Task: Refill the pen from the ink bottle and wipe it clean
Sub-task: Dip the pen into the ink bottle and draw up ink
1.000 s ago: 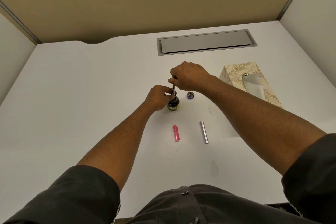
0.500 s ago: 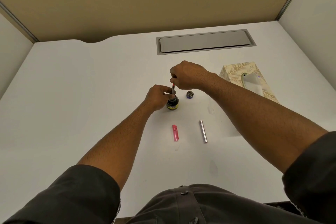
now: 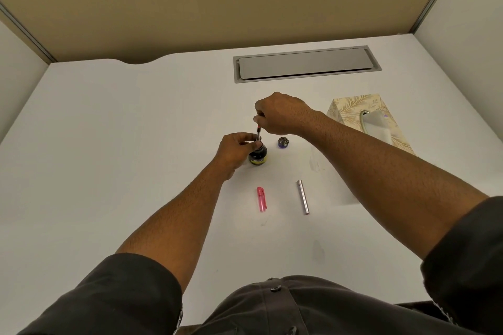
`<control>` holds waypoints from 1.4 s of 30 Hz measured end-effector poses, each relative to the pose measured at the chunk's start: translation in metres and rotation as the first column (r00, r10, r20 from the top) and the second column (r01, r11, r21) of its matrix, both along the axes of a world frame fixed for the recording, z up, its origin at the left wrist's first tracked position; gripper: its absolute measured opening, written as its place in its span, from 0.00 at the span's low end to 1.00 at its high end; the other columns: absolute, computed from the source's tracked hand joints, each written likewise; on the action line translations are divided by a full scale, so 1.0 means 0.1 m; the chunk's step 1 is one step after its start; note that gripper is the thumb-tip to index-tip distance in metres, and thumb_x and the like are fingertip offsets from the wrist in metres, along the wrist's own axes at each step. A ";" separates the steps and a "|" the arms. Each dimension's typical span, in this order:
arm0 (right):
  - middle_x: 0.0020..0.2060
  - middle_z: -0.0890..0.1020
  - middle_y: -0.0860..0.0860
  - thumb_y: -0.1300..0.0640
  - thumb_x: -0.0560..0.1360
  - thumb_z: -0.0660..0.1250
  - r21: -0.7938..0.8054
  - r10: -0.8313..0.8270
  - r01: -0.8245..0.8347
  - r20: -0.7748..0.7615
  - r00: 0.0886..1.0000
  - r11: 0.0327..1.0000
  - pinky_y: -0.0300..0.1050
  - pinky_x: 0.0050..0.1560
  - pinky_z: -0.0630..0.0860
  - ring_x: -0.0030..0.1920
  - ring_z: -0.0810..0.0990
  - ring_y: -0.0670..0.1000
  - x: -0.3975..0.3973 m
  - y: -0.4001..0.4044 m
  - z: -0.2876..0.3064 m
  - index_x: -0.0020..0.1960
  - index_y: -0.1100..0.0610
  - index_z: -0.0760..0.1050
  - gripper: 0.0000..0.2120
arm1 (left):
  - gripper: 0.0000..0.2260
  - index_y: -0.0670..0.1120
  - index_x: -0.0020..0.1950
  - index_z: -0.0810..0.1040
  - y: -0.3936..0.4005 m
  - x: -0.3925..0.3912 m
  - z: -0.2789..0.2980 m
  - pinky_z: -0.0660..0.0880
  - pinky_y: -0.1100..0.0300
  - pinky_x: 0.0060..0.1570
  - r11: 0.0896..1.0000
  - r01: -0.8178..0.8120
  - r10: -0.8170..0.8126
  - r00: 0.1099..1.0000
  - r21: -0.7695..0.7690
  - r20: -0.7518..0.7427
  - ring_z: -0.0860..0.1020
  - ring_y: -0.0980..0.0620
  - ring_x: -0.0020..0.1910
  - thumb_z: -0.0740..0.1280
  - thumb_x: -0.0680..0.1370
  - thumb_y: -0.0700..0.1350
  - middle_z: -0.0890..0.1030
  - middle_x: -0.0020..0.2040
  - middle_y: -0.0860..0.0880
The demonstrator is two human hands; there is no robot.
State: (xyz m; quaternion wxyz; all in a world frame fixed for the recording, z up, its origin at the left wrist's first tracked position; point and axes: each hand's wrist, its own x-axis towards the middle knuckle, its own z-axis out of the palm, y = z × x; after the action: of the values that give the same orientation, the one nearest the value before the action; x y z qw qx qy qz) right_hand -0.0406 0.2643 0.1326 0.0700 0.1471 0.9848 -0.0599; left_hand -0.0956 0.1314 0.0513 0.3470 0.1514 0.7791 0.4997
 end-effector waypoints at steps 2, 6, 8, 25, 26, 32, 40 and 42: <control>0.41 0.75 0.51 0.50 0.81 0.58 -0.010 -0.005 0.004 -0.001 1.000 1.000 0.47 0.41 0.73 0.42 0.75 0.52 0.00 0.01 0.00 0.52 0.58 0.74 0.12 | 0.12 0.44 0.58 0.82 0.00 0.00 -0.02 0.71 0.64 0.41 1.000 -0.019 0.019 0.999 0.014 0.033 0.76 0.57 0.42 0.72 0.75 0.42 0.83 0.52 0.46; 0.40 0.75 0.51 0.50 0.81 0.58 -0.036 -0.007 0.007 0.000 1.000 0.999 0.46 0.40 0.70 0.41 0.75 0.51 0.00 0.03 -0.01 0.49 0.57 0.74 0.12 | 0.11 0.45 0.57 0.82 0.01 0.01 -0.06 0.71 0.62 0.45 0.998 -0.049 0.046 0.996 0.044 0.080 0.78 0.53 0.48 0.72 0.75 0.42 0.83 0.55 0.45; 0.40 0.74 0.51 0.49 0.81 0.58 -0.056 -0.013 0.013 0.003 1.000 0.998 0.46 0.40 0.69 0.41 0.74 0.52 -0.01 0.04 -0.02 0.47 0.56 0.72 0.11 | 0.11 0.44 0.57 0.82 0.00 0.01 -0.09 0.72 0.65 0.43 0.997 -0.049 0.043 0.995 0.065 0.090 0.78 0.55 0.46 0.71 0.75 0.42 0.83 0.55 0.44; 0.40 0.75 0.49 0.49 0.80 0.60 -0.096 0.020 -0.018 0.021 1.000 0.995 0.46 0.42 0.71 0.43 0.75 0.50 -0.13 0.11 -0.05 0.47 0.56 0.73 0.11 | 0.13 0.43 0.60 0.81 0.05 0.00 -0.14 0.73 0.60 0.52 0.997 -0.058 0.055 0.997 0.053 0.059 0.77 0.51 0.53 0.70 0.76 0.41 0.81 0.59 0.44; 0.40 0.75 0.50 0.49 0.80 0.60 -0.093 0.019 -0.017 0.021 1.000 0.996 0.46 0.42 0.71 0.43 0.75 0.50 -0.13 0.11 -0.05 0.47 0.56 0.73 0.11 | 0.13 0.42 0.60 0.81 0.05 0.00 -0.14 0.73 0.60 0.51 0.997 -0.061 0.058 0.997 0.054 0.057 0.77 0.51 0.53 0.70 0.76 0.41 0.81 0.58 0.44; 0.40 0.74 0.50 0.46 0.81 0.57 -0.054 0.026 -0.025 0.024 0.999 0.998 0.47 0.43 0.72 0.42 0.74 0.50 -0.13 0.09 -0.06 0.46 0.55 0.71 0.14 | 0.12 0.43 0.59 0.81 0.05 0.00 -0.16 0.73 0.62 0.49 0.996 -0.063 0.060 0.997 0.062 0.052 0.77 0.52 0.51 0.70 0.76 0.42 0.82 0.58 0.45; 0.42 0.74 0.51 0.48 0.82 0.57 0.017 0.050 -0.051 0.068 0.996 0.999 0.47 0.45 0.74 0.44 0.74 0.51 -0.16 0.03 -0.02 0.54 0.59 0.76 0.16 | 0.12 0.43 0.59 0.82 0.05 0.02 -0.19 0.73 0.66 0.43 0.994 -0.085 0.082 0.996 0.073 0.042 0.79 0.50 0.53 0.70 0.76 0.41 0.83 0.57 0.45; 0.43 0.75 0.52 0.49 0.82 0.57 0.032 0.054 -0.056 0.071 0.996 0.998 0.47 0.44 0.73 0.44 0.74 0.51 -0.16 0.02 -0.02 0.54 0.59 0.76 0.15 | 0.11 0.44 0.59 0.82 0.05 0.02 -0.19 0.73 0.67 0.41 0.993 -0.092 0.090 0.995 0.072 0.041 0.78 0.52 0.51 0.70 0.76 0.41 0.83 0.56 0.46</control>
State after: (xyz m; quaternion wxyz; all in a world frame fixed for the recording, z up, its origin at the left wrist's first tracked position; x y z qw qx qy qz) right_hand -0.0566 0.2665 0.1308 0.1038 0.1230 0.9863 -0.0358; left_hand -0.0935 0.1368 0.0322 0.3326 0.1190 0.7596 0.5461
